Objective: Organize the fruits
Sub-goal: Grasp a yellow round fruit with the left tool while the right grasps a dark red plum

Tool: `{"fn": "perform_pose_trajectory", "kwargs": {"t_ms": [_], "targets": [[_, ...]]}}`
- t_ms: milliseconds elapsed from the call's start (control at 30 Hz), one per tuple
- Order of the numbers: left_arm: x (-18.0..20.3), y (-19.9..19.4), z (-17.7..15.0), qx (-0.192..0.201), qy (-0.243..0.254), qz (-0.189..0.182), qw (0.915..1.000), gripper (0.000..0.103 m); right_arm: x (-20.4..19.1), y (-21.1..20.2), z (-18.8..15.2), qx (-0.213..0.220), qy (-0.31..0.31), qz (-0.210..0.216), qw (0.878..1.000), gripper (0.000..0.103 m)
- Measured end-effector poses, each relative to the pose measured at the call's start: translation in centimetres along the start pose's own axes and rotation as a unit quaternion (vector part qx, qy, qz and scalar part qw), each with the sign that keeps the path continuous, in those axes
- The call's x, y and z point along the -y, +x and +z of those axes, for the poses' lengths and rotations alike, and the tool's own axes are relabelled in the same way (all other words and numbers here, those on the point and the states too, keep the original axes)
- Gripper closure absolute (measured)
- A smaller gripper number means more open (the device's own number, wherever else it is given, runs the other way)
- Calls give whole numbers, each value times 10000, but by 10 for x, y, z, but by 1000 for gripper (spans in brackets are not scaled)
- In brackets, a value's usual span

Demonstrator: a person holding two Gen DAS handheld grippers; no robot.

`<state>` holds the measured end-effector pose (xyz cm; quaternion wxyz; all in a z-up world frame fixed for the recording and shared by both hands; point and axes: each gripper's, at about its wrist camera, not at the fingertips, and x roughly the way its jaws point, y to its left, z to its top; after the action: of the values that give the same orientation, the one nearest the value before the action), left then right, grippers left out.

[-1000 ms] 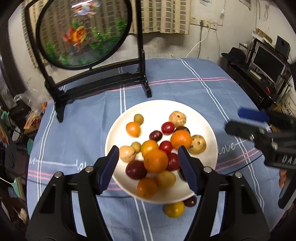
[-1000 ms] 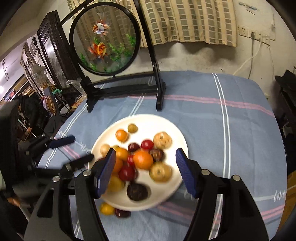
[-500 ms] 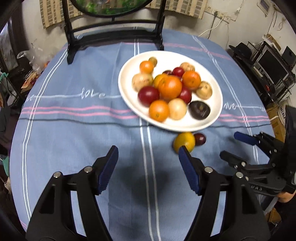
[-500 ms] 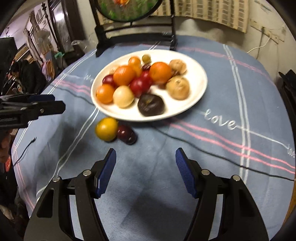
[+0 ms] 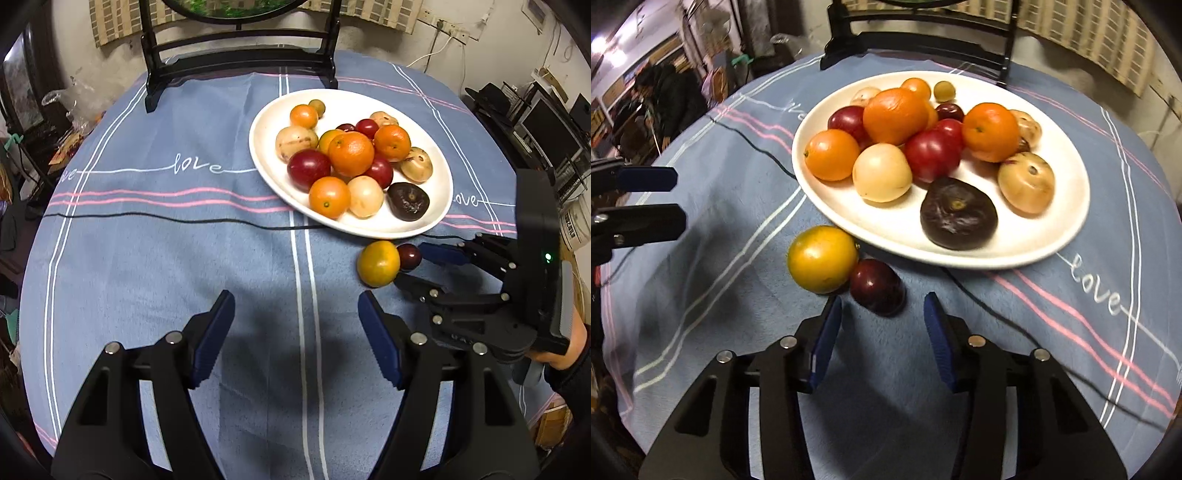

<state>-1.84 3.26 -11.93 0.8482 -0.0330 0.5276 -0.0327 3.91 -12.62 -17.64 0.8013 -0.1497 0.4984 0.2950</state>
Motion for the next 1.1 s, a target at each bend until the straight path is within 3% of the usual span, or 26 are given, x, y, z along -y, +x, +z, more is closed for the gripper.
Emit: {"fn": "perform_pose_trajectory", "kwargs": {"t_ms": [100,167,300,533,800,1100], "targets": [[2,2,-1,-40,-18,-30,10000,32,0,2,3,2,-108,37,9999,60],[6,4,0,-76,-13,-78,9999,32,0,3,5,-36,-164,127,9998,73],[20,9,2,-131,85,-175,9997,32,-1,0,4,-94,-197,223,9995,73],[55,20,4,-162,523,-380,9978,32,25,-25,-16,101,613,394,9973,73],[77,58,12,-181,711,-158,9972,32,42,-39,-41,121,1103,383,9931,73],[72,76,24,-259,563,-50,9981,38,40,-36,-46,82,1202,513,9914,73]]}}
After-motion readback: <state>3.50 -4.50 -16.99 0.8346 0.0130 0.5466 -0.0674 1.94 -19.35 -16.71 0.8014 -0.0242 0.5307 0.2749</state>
